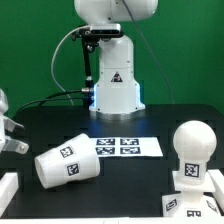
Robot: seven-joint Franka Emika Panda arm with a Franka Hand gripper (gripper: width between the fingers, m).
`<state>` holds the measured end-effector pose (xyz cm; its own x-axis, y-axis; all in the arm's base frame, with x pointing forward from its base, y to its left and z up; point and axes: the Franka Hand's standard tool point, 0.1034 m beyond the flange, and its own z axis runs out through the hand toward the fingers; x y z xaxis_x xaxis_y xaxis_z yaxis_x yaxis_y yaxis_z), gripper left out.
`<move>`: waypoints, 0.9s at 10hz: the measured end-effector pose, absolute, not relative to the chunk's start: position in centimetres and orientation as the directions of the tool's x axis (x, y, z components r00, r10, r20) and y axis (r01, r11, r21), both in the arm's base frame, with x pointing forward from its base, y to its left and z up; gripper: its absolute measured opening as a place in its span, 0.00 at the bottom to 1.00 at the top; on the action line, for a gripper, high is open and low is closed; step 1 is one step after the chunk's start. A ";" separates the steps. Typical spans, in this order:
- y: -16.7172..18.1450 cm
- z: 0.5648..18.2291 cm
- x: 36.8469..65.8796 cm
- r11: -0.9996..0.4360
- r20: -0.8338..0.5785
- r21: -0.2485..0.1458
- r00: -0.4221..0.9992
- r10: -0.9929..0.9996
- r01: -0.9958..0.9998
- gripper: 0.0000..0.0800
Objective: Assemble lamp
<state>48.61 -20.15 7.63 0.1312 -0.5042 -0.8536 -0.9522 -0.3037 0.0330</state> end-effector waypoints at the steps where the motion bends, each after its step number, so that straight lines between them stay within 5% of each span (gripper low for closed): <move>1: -20.3 6.9 48.2 -0.287 -0.860 0.040 0.113 -0.497 -0.957 0.87; 9: -19.0 2.9 47.7 -0.271 -0.857 0.076 0.076 -0.509 -0.960 0.87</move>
Offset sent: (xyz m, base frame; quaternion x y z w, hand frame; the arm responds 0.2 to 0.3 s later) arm 0.0059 0.0063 -0.0199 0.0207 -0.0041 0.0222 0.9995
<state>47.67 -19.01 2.88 0.0760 -0.5091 -0.8574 -0.9595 -0.2712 0.0760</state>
